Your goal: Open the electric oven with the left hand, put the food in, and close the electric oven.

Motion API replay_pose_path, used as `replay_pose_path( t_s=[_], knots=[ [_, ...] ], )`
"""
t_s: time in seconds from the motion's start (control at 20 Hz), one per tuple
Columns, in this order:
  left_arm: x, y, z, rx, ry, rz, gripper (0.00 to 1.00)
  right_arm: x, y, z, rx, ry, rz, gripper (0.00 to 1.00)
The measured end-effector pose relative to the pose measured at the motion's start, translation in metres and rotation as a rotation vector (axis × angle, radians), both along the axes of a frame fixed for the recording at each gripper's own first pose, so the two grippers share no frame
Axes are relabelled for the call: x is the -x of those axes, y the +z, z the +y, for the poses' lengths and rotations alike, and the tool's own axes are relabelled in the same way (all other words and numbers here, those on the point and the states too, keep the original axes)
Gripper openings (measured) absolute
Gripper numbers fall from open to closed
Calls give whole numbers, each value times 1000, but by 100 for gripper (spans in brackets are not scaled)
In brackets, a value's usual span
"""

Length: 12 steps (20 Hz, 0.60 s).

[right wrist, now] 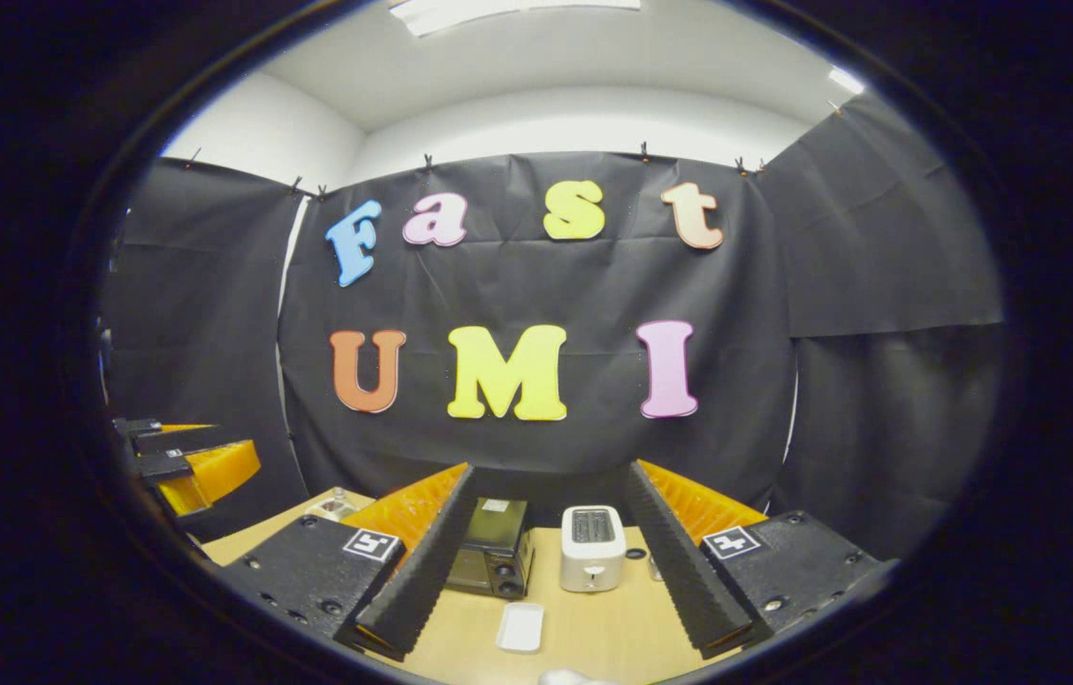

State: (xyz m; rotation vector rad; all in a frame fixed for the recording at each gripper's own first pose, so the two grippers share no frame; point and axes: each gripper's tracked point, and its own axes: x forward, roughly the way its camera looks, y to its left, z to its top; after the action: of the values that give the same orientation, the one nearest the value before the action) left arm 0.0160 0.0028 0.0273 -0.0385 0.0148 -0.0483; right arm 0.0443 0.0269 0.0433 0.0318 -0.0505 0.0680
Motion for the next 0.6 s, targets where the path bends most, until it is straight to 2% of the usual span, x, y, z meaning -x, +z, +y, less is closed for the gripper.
replay_pose_path(
  t_s=[0.05, 0.1, 0.15, 0.35, 0.4, 0.45, 0.6],
  knots=[
    [1, 0, 2, -2, -2, 0, 92, 0, -2, -3, -6, -4, 10, 90],
    [1, 1, 4, -4, -3, 1, 92, 0, -2, -4, -12, -8, 11, 90],
    [1, 0, 5, -5, -3, 3, 92, 0, -1, -5, -19, -14, 13, 100],
    [1, 1, 7, -3, -20, -9, 92, 2, 0, -7, -21, -32, 22, 100],
    [2, 1, 8, -2, -26, -6, 92, 3, 1, -6, -23, -33, 21, 90],
    [2, 1, 9, -2, -29, -5, 92, 3, 1, -6, -23, -35, 24, 100],
    [0, 0, 9, 1, -44, -4, 92, 6, 1, -4, -17, -45, 24, 100]
  ],
)
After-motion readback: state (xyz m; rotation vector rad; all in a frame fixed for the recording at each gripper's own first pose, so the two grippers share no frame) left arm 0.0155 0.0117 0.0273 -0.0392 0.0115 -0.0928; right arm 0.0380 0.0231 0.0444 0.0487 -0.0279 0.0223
